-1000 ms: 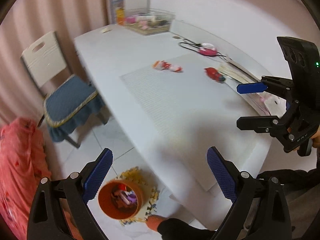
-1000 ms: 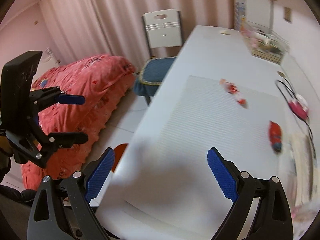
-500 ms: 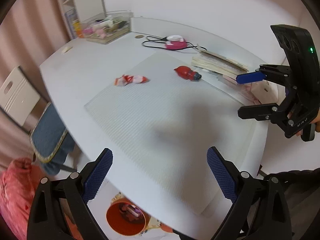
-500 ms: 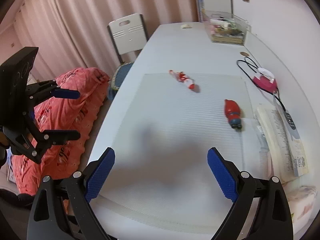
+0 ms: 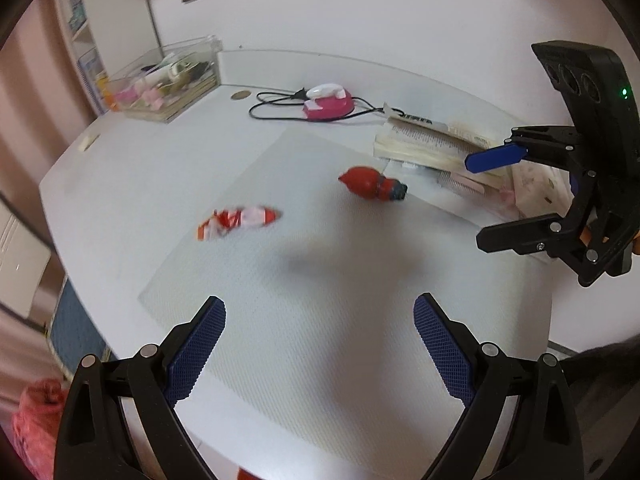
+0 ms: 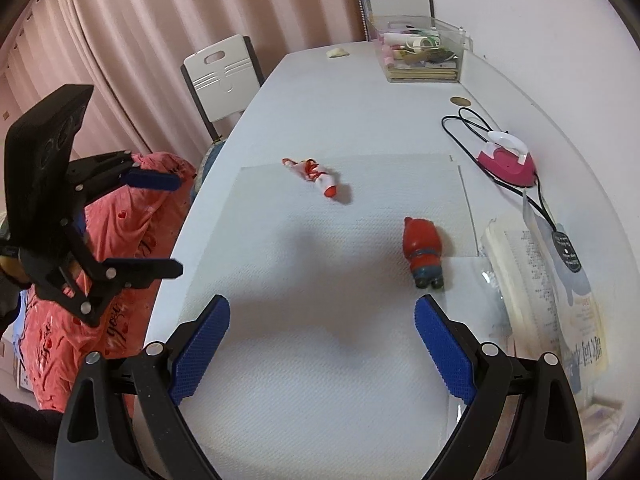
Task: Collect trash
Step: 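Grasp the candy wrapper with the left tool while the right tool grasps the red toy figure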
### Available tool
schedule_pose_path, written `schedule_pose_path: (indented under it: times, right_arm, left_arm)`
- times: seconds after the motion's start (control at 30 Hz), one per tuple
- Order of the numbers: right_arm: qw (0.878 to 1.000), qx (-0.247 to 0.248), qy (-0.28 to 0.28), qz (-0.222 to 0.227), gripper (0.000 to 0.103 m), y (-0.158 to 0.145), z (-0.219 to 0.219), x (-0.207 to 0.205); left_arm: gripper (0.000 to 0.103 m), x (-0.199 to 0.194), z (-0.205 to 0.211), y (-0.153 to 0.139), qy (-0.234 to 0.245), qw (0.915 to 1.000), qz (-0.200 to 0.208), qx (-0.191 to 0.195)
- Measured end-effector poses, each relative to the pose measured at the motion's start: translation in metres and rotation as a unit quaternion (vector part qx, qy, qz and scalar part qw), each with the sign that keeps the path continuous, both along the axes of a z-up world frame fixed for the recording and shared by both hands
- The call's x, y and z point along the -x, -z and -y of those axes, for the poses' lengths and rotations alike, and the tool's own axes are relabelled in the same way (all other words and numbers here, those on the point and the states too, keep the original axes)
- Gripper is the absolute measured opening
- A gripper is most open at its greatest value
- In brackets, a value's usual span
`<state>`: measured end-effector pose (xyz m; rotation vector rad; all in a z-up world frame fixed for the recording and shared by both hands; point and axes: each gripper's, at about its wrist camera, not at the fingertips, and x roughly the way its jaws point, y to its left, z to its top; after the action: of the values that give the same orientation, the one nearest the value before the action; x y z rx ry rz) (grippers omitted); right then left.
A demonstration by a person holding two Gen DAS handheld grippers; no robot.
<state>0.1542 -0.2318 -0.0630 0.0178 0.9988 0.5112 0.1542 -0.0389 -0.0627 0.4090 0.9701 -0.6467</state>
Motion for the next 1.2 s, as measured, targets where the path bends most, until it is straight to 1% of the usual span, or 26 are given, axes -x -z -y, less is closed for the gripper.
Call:
schedule_pose_path:
  times: [0.17,0.27,0.37,0.47,0.53,0.6,0.63,0.67,0.7,0.8,0.83,0.87,0.9,1.0,1.07,1.1,1.13,1.17,1.2]
  right_arm:
    - [1.000,-0.001,0.011,-0.005,0.092,0.009,0.009,-0.019]
    - [1.000,0.000,0.016,-0.002,0.092,0.016,0.010,-0.031]
    - [1.000,-0.006,0.022,-0.004,0.092,0.025,0.009,-0.044]
    - [1.000,-0.008,0.028,-0.011,0.092,0.037,0.008,-0.059]
    - [0.999,0.003,0.030,-0.016,0.091,0.047,0.007,-0.070]
    - [0.999,0.013,0.033,-0.023,0.091,0.056,0.006,-0.080]
    - [0.999,0.013,0.034,-0.026,0.089,0.060,0.006,-0.085]
    - [0.999,0.011,0.035,-0.029,0.087,0.064,0.006,-0.089]
    - [0.999,0.012,0.035,-0.033,0.087,0.069,0.006,-0.094]
    - [0.998,0.024,0.038,-0.043,0.086,0.083,0.005,-0.105]
    - [0.998,0.026,0.039,-0.045,0.085,0.086,0.006,-0.108]
    - [0.998,0.026,0.039,-0.047,0.079,0.089,0.006,-0.110]
    - [0.998,0.032,0.040,-0.046,0.077,0.092,0.006,-0.113]
    - [0.997,0.049,0.038,-0.046,0.077,0.098,0.007,-0.119]
    - [0.997,0.055,0.037,-0.050,0.077,0.102,0.008,-0.123]
    - [0.996,0.056,0.036,-0.053,0.075,0.105,0.009,-0.124]
    - [0.996,0.062,0.034,-0.056,0.070,0.108,0.009,-0.126]
    - [0.996,0.067,0.033,-0.057,0.066,0.111,0.009,-0.126]
    - [0.996,0.068,0.030,-0.050,0.065,0.112,0.010,-0.126]
  left_arm:
    - [0.094,-0.032,0.005,0.006,0.031,0.9994,0.006,-0.011]
    - [0.094,-0.053,0.004,0.009,0.059,0.9980,0.018,-0.015]
    - [0.094,-0.078,0.005,0.018,0.087,0.9955,0.024,-0.027]
    - [0.094,-0.102,0.003,0.032,0.127,0.9912,0.015,-0.035]
    - [0.094,-0.118,0.003,0.044,0.154,0.9869,0.010,-0.046]
    - [0.094,-0.131,0.004,0.054,0.171,0.9841,0.006,-0.050]
    - [0.093,-0.138,0.005,0.060,0.176,0.9831,0.002,-0.049]
    - [0.090,-0.143,0.005,0.064,0.182,0.9823,-0.001,-0.045]
    - [0.084,-0.147,0.006,0.069,0.189,0.9810,-0.005,-0.042]
    - [0.080,-0.158,0.009,0.084,0.206,0.9774,-0.013,-0.045]
    - [0.074,-0.160,0.010,0.089,0.212,0.9762,-0.014,-0.044]
    - [0.071,-0.162,0.010,0.093,0.216,0.9754,-0.017,-0.042]
    - [0.066,-0.164,0.010,0.096,0.217,0.9752,-0.019,-0.039]
    - [0.066,-0.166,0.011,0.103,0.228,0.9726,-0.034,-0.026]
    - [0.065,-0.162,0.016,0.109,0.243,0.9689,-0.036,-0.030]
    - [0.065,-0.159,0.018,0.111,0.246,0.9683,-0.028,-0.033]
    - [0.065,-0.159,0.019,0.111,0.244,0.9689,-0.026,-0.030]
    - [0.065,-0.161,0.018,0.110,0.237,0.9708,-0.031,-0.022]
    - [0.061,-0.163,0.016,0.109,0.230,0.9726,-0.034,-0.017]
